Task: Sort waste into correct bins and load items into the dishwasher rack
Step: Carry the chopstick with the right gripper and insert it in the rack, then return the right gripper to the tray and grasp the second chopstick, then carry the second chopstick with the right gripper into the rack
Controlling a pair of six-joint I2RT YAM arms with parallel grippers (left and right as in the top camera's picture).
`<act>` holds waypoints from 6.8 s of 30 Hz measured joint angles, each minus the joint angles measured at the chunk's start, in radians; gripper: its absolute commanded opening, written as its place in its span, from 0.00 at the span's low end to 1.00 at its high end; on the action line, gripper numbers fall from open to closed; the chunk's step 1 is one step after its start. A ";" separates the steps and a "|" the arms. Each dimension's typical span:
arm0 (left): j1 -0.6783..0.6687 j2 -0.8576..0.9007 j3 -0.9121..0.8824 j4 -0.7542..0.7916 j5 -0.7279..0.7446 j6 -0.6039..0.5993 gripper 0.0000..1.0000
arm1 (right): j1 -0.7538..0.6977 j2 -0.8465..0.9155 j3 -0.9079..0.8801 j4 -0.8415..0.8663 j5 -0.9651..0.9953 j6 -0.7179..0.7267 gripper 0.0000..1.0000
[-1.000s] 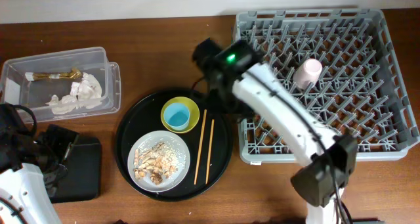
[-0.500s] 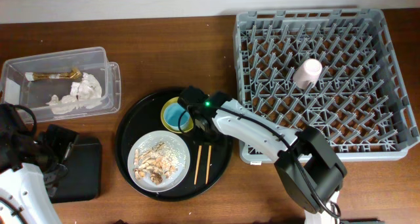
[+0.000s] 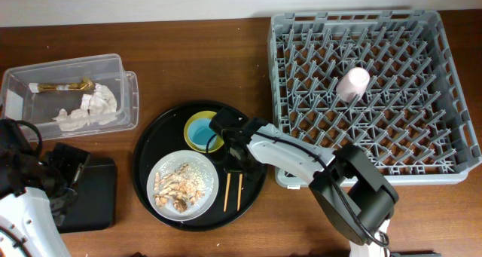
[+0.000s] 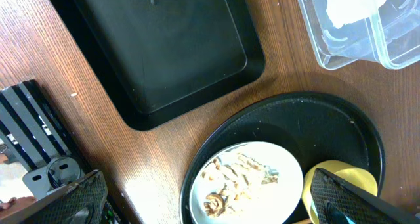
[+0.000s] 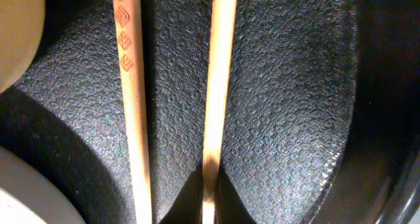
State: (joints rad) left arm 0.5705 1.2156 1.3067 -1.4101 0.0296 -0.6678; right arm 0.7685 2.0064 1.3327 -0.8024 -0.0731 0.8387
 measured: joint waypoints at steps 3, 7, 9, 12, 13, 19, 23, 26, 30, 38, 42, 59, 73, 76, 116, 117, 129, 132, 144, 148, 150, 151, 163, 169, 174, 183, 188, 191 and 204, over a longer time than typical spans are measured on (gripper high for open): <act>0.000 0.000 0.000 0.000 0.000 0.000 0.99 | -0.017 -0.006 0.042 -0.098 -0.010 -0.031 0.04; 0.000 0.000 0.000 0.000 0.001 0.000 0.99 | -0.164 -0.112 0.335 -0.332 -0.023 -0.252 0.04; 0.000 0.000 0.000 0.000 0.000 0.000 0.99 | -0.268 -0.172 0.514 -0.392 -0.024 -0.431 0.04; 0.000 0.000 0.000 0.000 0.000 0.000 0.99 | -0.379 -0.177 0.543 -0.387 0.045 -0.579 0.04; 0.000 0.000 0.000 0.000 0.000 0.000 0.99 | -0.417 -0.175 0.542 -0.367 0.066 -0.591 0.04; 0.000 0.000 0.000 0.000 0.000 0.000 0.99 | -0.616 -0.140 0.443 -0.077 0.119 -0.624 0.04; 0.000 0.000 0.000 0.000 0.000 0.000 0.99 | -0.620 -0.038 0.441 -0.005 0.026 -0.764 0.60; 0.000 0.000 0.000 0.000 0.000 0.000 0.99 | -0.620 -0.028 0.436 -0.031 -0.006 -0.784 0.77; 0.000 0.000 0.000 0.001 0.000 0.000 0.99 | -0.620 -0.029 0.433 -0.193 -0.045 -0.781 0.91; 0.000 0.000 0.000 0.003 0.000 0.000 0.99 | -0.620 -0.401 0.426 -0.467 -0.181 -0.703 0.73; 0.000 0.000 0.000 0.000 0.000 0.000 0.99 | -0.616 -0.273 0.425 -0.307 -0.180 -0.563 0.35; 0.000 0.000 0.000 0.000 0.000 0.000 0.99 | -0.580 0.049 0.478 -0.283 -0.002 -0.468 0.31; 0.000 0.000 0.000 0.000 0.000 0.000 0.99 | -0.507 0.087 0.481 -0.267 0.121 -0.420 0.25; 0.000 0.000 0.000 0.000 0.000 0.000 0.99 | -0.507 0.088 0.481 -0.266 0.134 -0.420 0.04; 0.000 0.000 0.000 0.001 0.000 0.000 0.99 | 0.207 -0.008 0.153 -0.165 0.318 0.157 0.62; 0.000 0.000 0.000 0.000 0.000 0.000 0.99 | 0.190 -0.008 0.146 -0.165 0.317 0.159 0.61; 0.000 0.000 0.000 0.000 0.001 0.000 0.99 | -0.040 -0.307 -0.124 0.087 0.084 -0.089 1.00; 0.000 0.000 0.000 0.001 0.000 0.000 1.00 | -0.047 -0.290 -0.246 0.240 -0.069 -0.159 0.82; 0.000 0.000 0.000 0.000 0.000 0.000 0.99 | 0.126 -0.170 -0.247 0.338 0.275 0.037 0.43; 0.000 0.000 0.000 0.000 0.000 0.000 0.99 | 0.126 -0.135 -0.246 0.366 0.285 0.052 0.34; 0.000 0.000 0.000 0.000 0.000 0.000 0.99 | 0.133 -0.122 -0.246 0.386 0.300 0.052 0.35; 0.000 0.000 0.000 0.000 0.000 0.000 0.99 | 0.133 -0.122 -0.246 0.389 0.304 0.051 0.35; 0.000 0.000 0.000 0.000 0.000 0.000 0.99 | 0.141 -0.116 -0.238 0.356 0.331 0.056 0.04; 0.000 0.000 0.000 0.001 0.000 0.000 0.99 | -0.045 -0.135 0.244 -0.189 0.323 -0.153 0.08; 0.000 0.000 0.000 0.000 0.000 0.000 0.99 | -0.158 -0.145 0.240 -0.260 0.052 -0.206 0.32; 0.000 0.000 0.000 0.000 0.000 0.000 0.99 | 0.096 -0.118 -0.082 0.075 0.266 0.093 0.38; 0.000 0.000 0.000 0.000 0.000 0.000 0.99 | 0.101 -0.069 -0.084 0.083 0.339 0.139 0.37; 0.000 0.000 0.000 0.000 0.000 0.000 0.99 | 0.128 -0.055 -0.084 0.110 0.339 0.156 0.32; 0.000 0.000 0.000 0.000 0.000 0.000 0.99 | 0.098 -0.053 -0.010 -0.029 0.338 0.129 0.04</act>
State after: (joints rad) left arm 0.5705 1.2156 1.3067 -1.4097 0.0296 -0.6678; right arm 0.8665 1.9537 1.3228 -0.8310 0.2649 0.9672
